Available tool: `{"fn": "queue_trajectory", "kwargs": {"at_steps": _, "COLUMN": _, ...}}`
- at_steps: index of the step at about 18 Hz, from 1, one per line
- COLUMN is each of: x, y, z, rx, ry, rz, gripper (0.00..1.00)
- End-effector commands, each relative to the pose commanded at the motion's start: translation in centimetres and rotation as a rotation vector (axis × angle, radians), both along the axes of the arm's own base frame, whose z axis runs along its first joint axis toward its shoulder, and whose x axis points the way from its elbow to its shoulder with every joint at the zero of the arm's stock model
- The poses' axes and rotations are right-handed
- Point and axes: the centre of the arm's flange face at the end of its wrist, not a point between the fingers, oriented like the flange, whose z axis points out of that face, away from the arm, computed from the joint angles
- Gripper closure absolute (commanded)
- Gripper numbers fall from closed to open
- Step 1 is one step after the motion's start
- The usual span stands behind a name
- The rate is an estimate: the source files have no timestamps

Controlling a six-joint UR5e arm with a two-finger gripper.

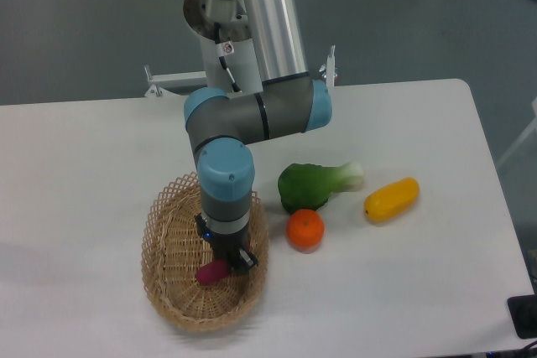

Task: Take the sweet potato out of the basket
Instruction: 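Lift the sweet potato up and out of the basket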

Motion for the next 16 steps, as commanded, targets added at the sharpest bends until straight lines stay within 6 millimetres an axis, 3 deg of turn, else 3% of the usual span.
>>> {"fn": "queue_trajectory", "kwargs": {"at_steps": 3, "x": -0.4, "y": -0.6, "z": 4.4, "rx": 0.061, "ry": 0.043, "rz": 0.007, "gripper": 0.64}}
{"fn": "queue_trajectory", "kwargs": {"at_steps": 7, "x": -5.0, "y": -1.9, "z": 7.6, "rx": 0.101, "ry": 0.106, "rz": -0.001, "gripper": 0.65}}
{"fn": "queue_trajectory", "kwargs": {"at_steps": 12, "x": -12.7, "y": -5.6, "z": 8.6, "rx": 0.098, "ry": 0.162, "rz": 0.008, "gripper": 0.67}}
{"fn": "queue_trajectory", "kwargs": {"at_steps": 16, "x": -16.0, "y": -6.6, "z": 6.6, "rx": 0.067, "ry": 0.172, "rz": -0.038, "gripper": 0.67}}
